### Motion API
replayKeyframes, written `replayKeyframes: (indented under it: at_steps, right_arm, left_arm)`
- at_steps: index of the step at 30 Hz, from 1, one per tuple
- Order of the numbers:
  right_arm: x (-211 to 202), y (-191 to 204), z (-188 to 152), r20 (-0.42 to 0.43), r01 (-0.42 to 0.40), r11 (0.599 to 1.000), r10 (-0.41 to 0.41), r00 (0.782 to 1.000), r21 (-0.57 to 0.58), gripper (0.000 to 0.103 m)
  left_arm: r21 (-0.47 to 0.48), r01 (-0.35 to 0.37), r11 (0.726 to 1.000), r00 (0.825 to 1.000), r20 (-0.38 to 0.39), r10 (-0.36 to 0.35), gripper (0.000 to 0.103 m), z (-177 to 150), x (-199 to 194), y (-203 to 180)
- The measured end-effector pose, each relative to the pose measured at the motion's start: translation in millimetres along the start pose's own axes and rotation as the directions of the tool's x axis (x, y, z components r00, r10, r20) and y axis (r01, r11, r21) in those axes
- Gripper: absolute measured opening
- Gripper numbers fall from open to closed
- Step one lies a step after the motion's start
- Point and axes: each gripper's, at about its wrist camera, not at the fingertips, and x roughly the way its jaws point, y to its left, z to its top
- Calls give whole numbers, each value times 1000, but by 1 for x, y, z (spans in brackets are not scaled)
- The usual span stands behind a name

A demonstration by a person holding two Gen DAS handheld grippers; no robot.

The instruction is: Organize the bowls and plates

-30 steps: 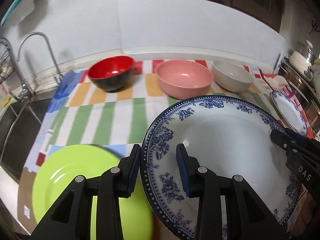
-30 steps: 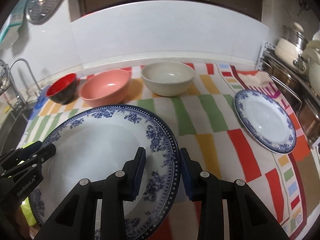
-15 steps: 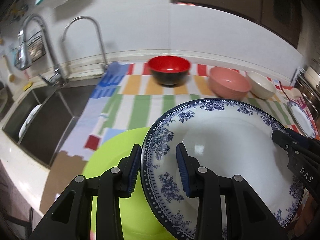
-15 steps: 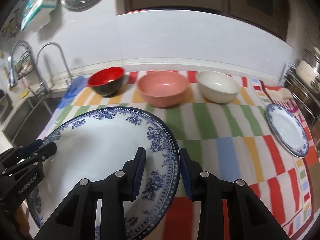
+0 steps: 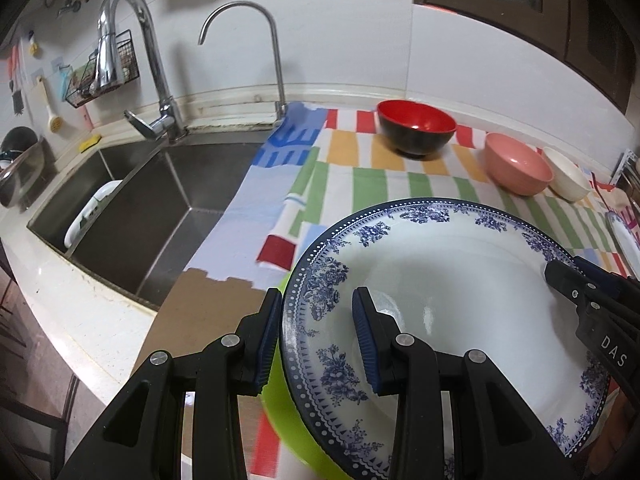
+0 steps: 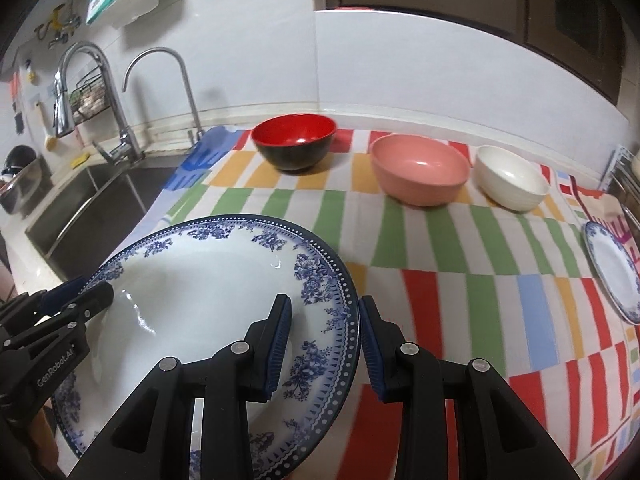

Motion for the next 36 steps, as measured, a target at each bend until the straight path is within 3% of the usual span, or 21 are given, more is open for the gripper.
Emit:
replayKeyframes:
  at_steps: [23,36]
  right_arm:
    - [35,17,-13,-107,9,1000,-10,994,-6,36]
    - [42,15,-21,-154,-4,1000,6,988,14,36]
  left_arm:
    - [10,-5,1000,994,-112,6,36,-18,34,11]
    - [40,-16,999,994,-108,21,37,-19,34,8]
